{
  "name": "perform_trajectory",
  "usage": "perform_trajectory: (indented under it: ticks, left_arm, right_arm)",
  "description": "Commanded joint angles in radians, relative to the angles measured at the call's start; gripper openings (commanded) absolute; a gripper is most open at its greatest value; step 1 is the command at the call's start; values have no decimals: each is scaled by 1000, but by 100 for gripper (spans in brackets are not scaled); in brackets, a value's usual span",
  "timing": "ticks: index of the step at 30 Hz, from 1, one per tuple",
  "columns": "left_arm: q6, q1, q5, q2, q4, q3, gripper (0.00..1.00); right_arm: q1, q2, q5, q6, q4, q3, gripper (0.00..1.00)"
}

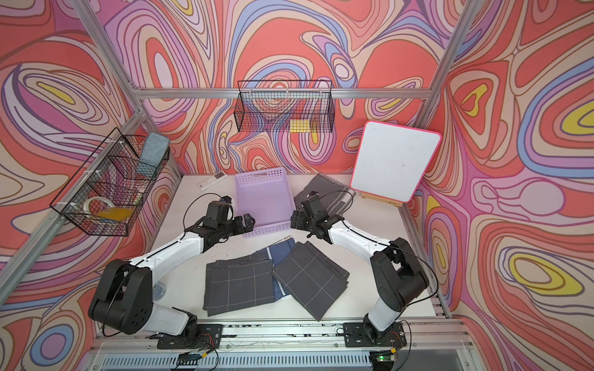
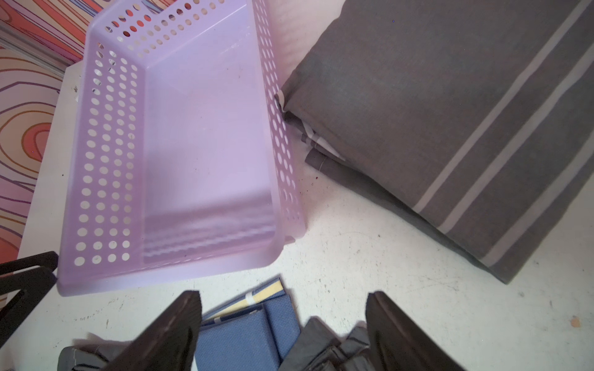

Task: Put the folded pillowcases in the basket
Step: Adjust the basket at the center of the board.

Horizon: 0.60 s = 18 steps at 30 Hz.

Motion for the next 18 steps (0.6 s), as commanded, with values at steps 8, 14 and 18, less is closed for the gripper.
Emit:
perform_trajectory:
  ticks: [8, 14, 18]
  left_arm:
    - [-9, -54, 92, 49, 58, 1, 99]
    - [-18, -141, 78, 55, 84, 9, 99]
    - [-26, -196, 73, 68, 106, 12, 99]
  right_arm:
    - [5, -6, 31, 19, -2, -10, 82]
    - [5, 4, 57, 86, 0, -14, 82]
    - [5, 29, 43, 136, 30, -9, 82]
